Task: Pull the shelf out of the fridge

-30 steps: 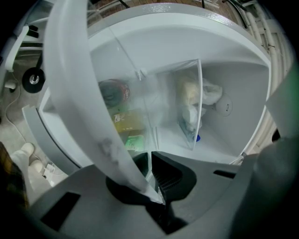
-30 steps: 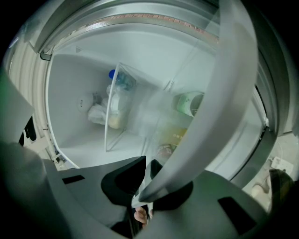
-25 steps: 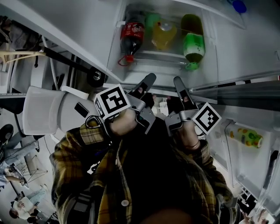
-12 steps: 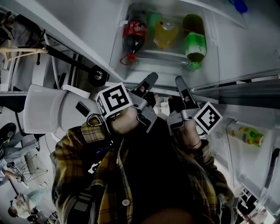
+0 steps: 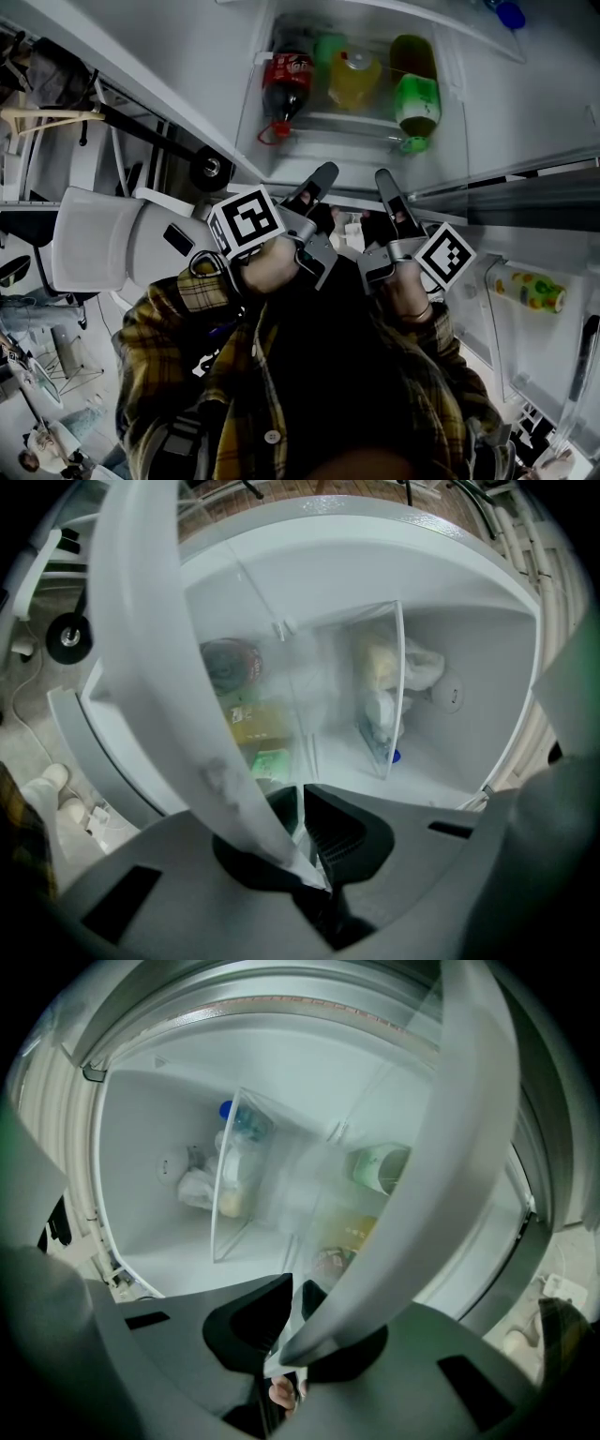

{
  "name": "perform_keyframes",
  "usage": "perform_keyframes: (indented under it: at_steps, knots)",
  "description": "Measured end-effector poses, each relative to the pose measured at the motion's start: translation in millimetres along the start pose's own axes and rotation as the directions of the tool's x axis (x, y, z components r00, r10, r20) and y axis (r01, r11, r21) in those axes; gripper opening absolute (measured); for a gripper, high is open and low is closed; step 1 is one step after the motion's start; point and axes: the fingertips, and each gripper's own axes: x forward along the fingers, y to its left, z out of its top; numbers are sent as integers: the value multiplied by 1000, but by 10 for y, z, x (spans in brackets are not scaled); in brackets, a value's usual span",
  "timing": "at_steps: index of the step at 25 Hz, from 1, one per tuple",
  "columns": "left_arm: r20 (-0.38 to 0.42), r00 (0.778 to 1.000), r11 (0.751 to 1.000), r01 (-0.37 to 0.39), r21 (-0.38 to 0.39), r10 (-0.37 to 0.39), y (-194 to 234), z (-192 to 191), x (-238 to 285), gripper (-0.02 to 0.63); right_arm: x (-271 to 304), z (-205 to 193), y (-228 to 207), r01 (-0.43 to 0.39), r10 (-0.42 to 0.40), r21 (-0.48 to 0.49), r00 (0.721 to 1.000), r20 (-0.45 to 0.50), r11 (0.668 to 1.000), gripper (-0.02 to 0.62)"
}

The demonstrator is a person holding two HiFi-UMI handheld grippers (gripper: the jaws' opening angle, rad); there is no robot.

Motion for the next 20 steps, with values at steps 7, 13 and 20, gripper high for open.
perform_keyframes:
  at_steps: [7, 13, 20]
  knots:
    - [4, 1000, 1000, 5, 8, -5, 13, -14, 12, 35, -10, 0, -10, -5, 5, 11, 1000, 0, 1000, 52]
    - [6, 1000, 1000, -3, -2, 3, 27, -25, -2, 35, -21, -5, -25, -1, 1, 13, 1000, -2, 1000, 52]
    - [2, 1000, 1000, -21, -9, 21, 45, 2, -4, 35, 3, 9, -27, 8, -8, 8, 1000, -7, 1000, 52]
